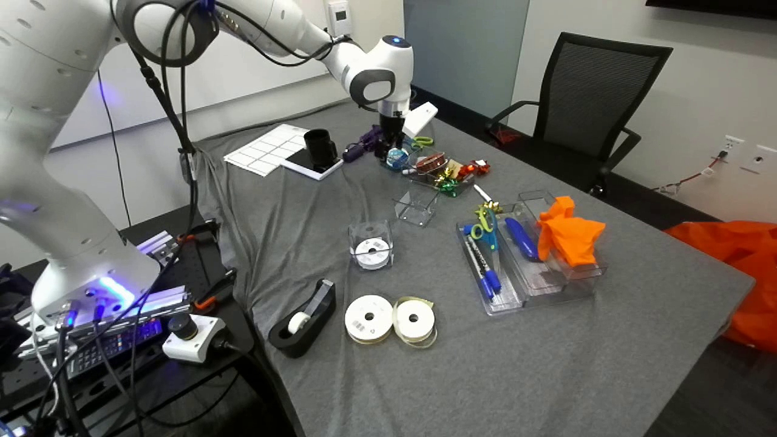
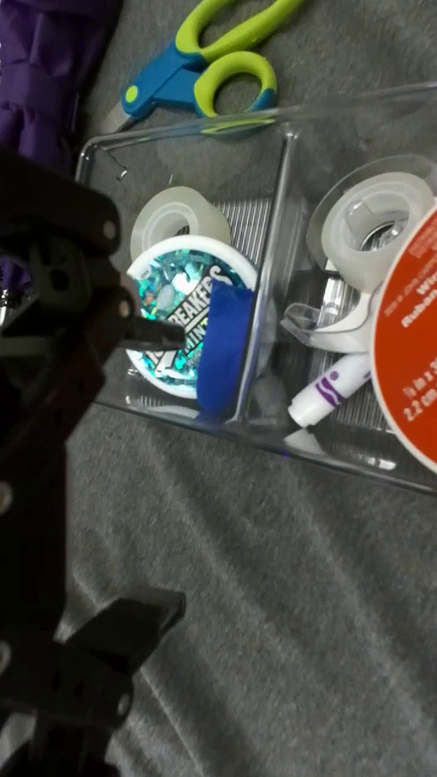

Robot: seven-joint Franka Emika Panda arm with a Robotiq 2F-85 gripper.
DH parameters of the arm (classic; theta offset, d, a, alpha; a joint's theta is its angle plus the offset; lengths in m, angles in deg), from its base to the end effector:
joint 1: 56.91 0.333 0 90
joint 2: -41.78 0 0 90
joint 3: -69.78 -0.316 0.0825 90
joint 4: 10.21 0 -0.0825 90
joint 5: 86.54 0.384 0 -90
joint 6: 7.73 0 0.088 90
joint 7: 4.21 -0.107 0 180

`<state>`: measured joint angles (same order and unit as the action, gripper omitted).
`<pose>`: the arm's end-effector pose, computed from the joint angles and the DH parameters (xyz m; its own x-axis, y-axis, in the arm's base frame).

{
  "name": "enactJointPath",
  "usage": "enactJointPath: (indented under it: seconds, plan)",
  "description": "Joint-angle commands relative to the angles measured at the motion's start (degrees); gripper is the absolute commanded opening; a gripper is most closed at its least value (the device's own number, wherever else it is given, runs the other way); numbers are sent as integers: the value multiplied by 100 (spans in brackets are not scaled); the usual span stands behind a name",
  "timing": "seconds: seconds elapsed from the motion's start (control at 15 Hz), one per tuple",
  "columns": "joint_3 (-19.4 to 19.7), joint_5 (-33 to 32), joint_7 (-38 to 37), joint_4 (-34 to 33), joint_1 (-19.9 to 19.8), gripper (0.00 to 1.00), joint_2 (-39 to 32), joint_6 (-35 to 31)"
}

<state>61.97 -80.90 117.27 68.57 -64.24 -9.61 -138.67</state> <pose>0.7354 -0.0126 0.1798 -0.4298 0.8905 0.1495 0.9025 0.4185 0.1017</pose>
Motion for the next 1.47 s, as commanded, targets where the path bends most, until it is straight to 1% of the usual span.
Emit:
enactJointPath:
  seconds: [0.0,0.07,0.13,0.2,0.67,0.8,0.87,1.0,1.13,1.4]
  plan:
    - [-17,-149,-72,-591,66,100,-468,102]
    - [-8,-174,-115,-714,93,100,-572,141]
    - [-19,-176,-140,-814,96,75,-655,181]
    - [-20,-187,-165,-877,102,74,-719,230]
    - [-30,-198,-212,-1100,98,23,-920,301]
    - [-30,-211,-183,-1053,93,11,-886,252]
    - [-30,-225,-161,-994,90,3,-848,214]
    - [-26,-253,-151,-873,89,0,-766,156]
    - [-14,-269,-168,-716,85,2,-623,103]
    - [22,-389,-122,-394,91,2,-436,152]
